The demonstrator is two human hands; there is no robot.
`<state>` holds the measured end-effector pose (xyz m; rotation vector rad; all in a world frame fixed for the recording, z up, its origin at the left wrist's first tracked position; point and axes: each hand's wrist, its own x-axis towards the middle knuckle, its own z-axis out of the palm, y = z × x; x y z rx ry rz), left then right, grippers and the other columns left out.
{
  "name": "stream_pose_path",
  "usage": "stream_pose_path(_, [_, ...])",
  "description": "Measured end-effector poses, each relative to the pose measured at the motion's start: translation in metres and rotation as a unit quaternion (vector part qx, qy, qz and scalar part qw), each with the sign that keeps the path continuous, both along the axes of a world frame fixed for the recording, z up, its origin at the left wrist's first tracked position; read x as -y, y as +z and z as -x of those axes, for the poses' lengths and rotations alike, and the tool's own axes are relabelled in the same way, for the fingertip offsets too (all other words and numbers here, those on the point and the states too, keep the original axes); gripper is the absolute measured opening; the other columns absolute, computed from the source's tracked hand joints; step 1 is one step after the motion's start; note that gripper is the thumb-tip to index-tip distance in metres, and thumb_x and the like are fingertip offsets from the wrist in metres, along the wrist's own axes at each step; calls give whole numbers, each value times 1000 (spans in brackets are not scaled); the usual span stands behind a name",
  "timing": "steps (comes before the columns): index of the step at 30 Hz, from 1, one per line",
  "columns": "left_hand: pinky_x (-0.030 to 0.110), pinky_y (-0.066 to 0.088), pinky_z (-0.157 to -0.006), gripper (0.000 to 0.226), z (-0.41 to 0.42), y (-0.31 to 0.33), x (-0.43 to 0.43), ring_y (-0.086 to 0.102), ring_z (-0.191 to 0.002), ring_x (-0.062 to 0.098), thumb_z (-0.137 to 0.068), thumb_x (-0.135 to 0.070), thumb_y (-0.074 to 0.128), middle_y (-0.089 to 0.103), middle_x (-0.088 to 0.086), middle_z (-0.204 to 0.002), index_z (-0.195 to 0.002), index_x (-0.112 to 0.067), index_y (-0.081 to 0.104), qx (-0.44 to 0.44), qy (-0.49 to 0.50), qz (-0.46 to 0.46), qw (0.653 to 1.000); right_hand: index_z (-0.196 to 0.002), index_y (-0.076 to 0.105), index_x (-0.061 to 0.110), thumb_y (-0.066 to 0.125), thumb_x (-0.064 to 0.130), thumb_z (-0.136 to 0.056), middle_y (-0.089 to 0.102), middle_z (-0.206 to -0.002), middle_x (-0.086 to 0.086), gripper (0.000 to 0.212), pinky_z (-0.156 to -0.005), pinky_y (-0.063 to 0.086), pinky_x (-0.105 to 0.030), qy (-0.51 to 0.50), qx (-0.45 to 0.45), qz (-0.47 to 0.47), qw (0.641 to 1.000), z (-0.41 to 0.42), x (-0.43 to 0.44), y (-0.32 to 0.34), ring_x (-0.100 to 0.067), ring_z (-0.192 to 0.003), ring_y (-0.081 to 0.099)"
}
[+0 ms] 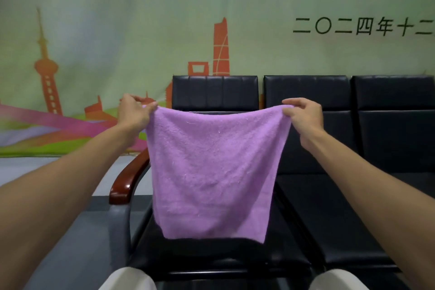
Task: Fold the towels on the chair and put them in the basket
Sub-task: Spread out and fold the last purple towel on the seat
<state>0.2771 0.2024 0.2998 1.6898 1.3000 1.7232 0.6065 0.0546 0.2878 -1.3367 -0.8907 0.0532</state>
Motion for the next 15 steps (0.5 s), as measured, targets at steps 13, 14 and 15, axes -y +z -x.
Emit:
stream_pose_path(13, [41, 49, -82, 22, -11, -32, 6, 62, -94, 34, -91, -20, 67, 70, 19, -101, -97, -1, 73, -324, 52, -57, 943, -102, 73, 9, 69, 12, -88, 68, -103, -9, 15, -72, 44, -24, -148, 142, 102, 973, -16, -1, -25, -15, -88, 59])
stream_pose_path(14, [43, 49, -82, 21, -12, -33, 5, 61, -94, 36, -92, -20, 65, 69, 20, -102, -97, -1, 72, -323, 58, -56, 943, -101, 73, 9, 68, 13, -88, 67, -106, -10, 14, -71, 44, -26, -159, 150, 103, 970, -17, -3, -26, -17, -88, 60])
stream_pose_path(15, [44, 49, -82, 20, -14, -33, 3, 61, -96, 38, -92, -19, 64, 68, 22, -103, -98, -1, 71, -322, 62, -54, 943, -101, 71, 9, 67, 14, -90, 65, -107, -10, 13, -70, 45, -27, -168, 160, 107, 967, -18, -4, -27, -18, -89, 61])
